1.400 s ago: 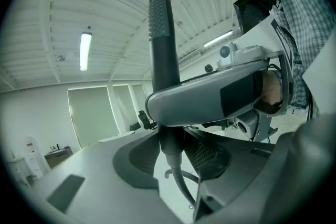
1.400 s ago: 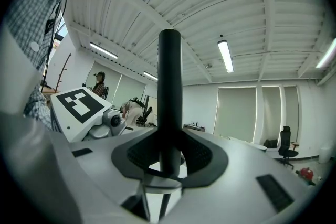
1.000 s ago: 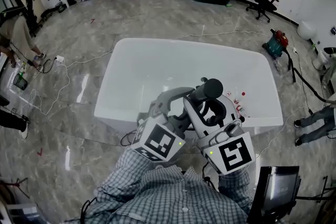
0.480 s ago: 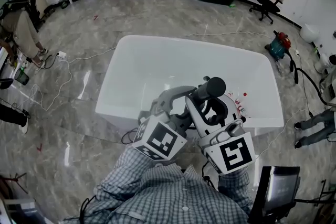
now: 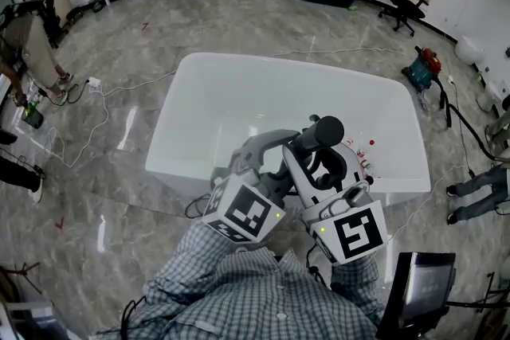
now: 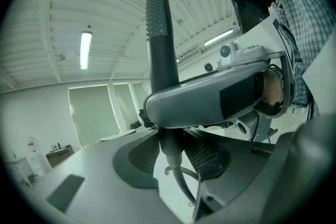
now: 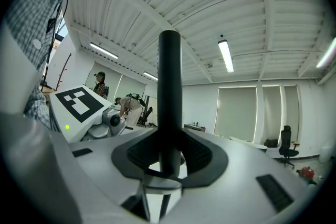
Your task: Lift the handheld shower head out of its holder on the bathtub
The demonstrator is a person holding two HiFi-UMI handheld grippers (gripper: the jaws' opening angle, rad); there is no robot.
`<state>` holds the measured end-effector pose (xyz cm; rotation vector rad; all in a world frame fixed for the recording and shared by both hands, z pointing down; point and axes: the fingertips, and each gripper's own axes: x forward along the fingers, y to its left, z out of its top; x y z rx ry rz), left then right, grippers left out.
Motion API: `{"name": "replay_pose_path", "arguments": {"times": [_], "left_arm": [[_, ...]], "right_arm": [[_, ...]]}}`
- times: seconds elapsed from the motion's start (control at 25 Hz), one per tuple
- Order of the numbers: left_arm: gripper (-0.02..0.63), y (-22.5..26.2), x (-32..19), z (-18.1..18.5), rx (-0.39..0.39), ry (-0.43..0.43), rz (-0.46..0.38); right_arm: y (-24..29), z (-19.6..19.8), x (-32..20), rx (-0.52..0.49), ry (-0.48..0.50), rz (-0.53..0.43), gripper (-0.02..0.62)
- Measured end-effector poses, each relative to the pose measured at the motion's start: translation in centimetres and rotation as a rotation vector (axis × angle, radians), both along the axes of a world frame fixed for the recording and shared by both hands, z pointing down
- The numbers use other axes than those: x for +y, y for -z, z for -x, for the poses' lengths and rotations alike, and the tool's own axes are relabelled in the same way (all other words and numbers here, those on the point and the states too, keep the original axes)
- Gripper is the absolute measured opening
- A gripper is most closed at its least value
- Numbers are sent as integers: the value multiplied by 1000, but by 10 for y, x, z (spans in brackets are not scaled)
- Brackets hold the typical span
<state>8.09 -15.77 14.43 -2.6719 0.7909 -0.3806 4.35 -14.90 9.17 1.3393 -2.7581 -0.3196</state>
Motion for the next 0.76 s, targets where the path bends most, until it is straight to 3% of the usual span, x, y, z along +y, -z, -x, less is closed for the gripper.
{"name": "replay_pose_path", "arguments": {"times": [0.76], "left_arm": [[127,0,-1,0,3,2,2]], "right_arm": [[-1,1,-1,6,4,1,135]]}}
